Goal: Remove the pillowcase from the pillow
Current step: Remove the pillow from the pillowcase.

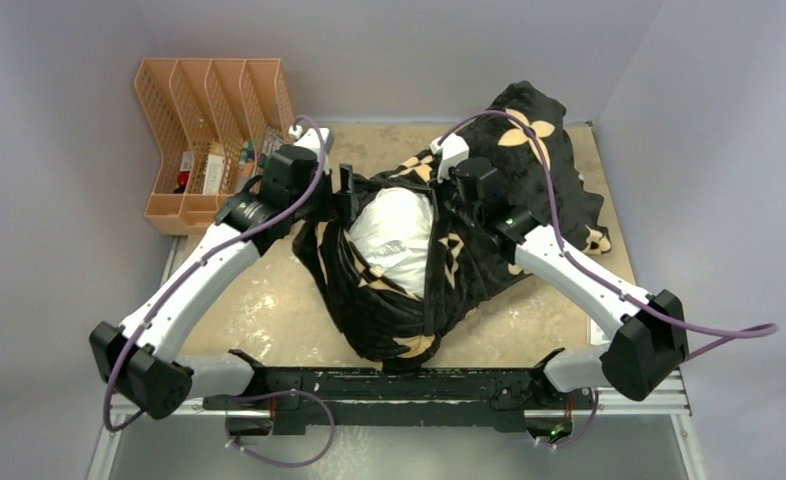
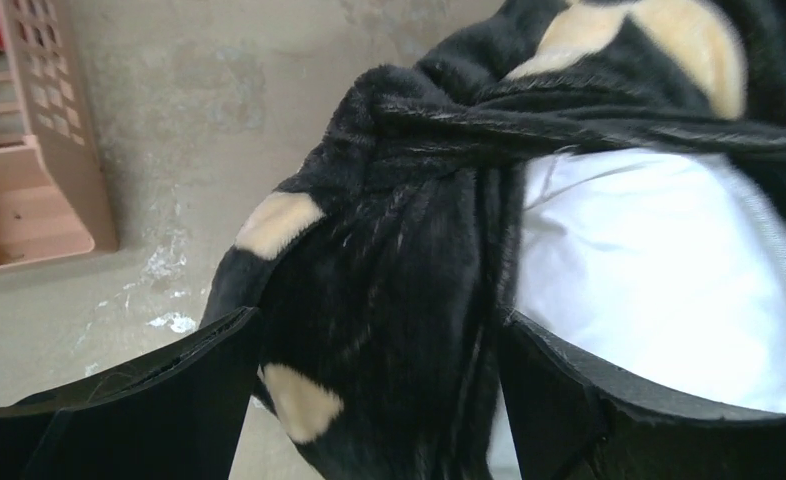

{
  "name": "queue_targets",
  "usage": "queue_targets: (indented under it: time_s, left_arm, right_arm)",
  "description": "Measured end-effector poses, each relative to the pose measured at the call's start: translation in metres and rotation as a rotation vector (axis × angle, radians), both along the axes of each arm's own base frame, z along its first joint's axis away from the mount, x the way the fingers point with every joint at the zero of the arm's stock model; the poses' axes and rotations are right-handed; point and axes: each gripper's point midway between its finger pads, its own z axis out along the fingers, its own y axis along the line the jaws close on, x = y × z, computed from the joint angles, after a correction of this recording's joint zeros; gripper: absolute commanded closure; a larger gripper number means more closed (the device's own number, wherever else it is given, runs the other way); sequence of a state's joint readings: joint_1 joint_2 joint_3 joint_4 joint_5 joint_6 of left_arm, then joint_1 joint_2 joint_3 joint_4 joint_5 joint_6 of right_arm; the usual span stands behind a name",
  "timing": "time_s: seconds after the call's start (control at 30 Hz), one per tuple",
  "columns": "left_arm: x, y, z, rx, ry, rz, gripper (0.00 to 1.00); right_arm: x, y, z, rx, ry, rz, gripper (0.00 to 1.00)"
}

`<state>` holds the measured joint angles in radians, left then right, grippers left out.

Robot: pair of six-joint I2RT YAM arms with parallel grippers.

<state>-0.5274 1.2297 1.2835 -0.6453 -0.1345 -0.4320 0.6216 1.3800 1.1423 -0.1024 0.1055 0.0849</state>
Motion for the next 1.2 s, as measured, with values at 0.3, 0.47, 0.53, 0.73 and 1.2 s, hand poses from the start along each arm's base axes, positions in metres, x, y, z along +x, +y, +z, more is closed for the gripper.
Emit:
queue_targets:
  time_s: [0.3, 0.47, 0.53, 0.73, 1.2]
  left_arm:
    - [-0.01, -0.015, -0.026, 0.035, 0.107, -0.149, 0.48]
    - [-0.013, -0.004, -0.034, 0.096, 0.136, -0.125, 0.67]
    - [-0.013, 0.002, -0.036, 0.118, 0.141, -0.104, 0.62]
    - [-0.013, 0.009, -0.037, 0.14, 0.144, -0.073, 0.25]
    - [-0.013, -0.008, -0.001, 0.015, 0.097, -0.098, 0.4]
  right_arm:
    - [-0.007, -0.003, 0.0, 0.026, 0.015, -0.015, 1.0]
    - [-0.007, -0.004, 0.0, 0.033, 0.018, -0.025, 1.0]
    - [-0.007, -0.003, 0.0, 0.038, 0.022, -0.03, 1.0]
    - [-0.003, -0.003, 0.003, 0.022, 0.031, -0.047, 1.0]
    - [0.003, 0.005, -0.007, 0.063, 0.074, -0.082, 1.0]
